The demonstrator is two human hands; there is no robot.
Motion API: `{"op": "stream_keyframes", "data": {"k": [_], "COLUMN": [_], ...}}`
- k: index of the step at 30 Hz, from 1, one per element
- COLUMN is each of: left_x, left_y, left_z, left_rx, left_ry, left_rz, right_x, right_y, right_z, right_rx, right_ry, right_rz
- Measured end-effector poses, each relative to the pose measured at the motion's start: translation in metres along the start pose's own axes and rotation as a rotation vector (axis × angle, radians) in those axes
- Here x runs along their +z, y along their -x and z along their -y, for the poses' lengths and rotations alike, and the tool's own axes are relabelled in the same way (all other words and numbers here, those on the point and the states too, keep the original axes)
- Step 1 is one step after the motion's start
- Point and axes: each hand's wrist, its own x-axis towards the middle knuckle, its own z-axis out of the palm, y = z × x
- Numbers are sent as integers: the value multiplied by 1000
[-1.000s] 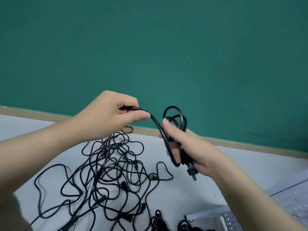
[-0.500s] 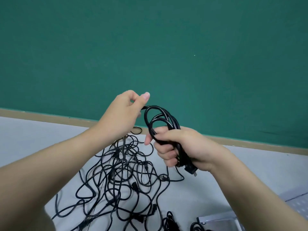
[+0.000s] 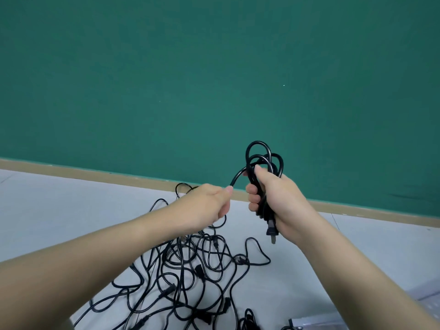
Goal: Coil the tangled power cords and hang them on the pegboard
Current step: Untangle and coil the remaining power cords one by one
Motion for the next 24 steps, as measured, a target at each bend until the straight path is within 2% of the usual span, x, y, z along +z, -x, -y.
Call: {"op": "stream_keyframes", "data": {"k": [4,11,12,16,18,21,24], "left_x": [13,17,15,-6,-17,-29,-36], "left_y": [9,13,13,10,7,2,0], "left_z": [-4,3,2,1,2,8,11], "left_rx": [-19,36,52,158,180,179,208], "left_ry": [-81,-106,-112,-123,-175,-278,-317], "left_rz": [72,85,90,29,6,25,-28], "right_x": [14,34,34,33,28,16,-6], "right_y": [6,6,5,3,0,-12,-23], "right_z": [-8,-13,-11,7,18,33,43], "right_rx": [-85,-88,-80,-52,-50,-78,-127], "right_ry": [201,260,196,-374,-548,-733,-857], "right_rz": [52,-29,-23,115,148,83,-48]}}
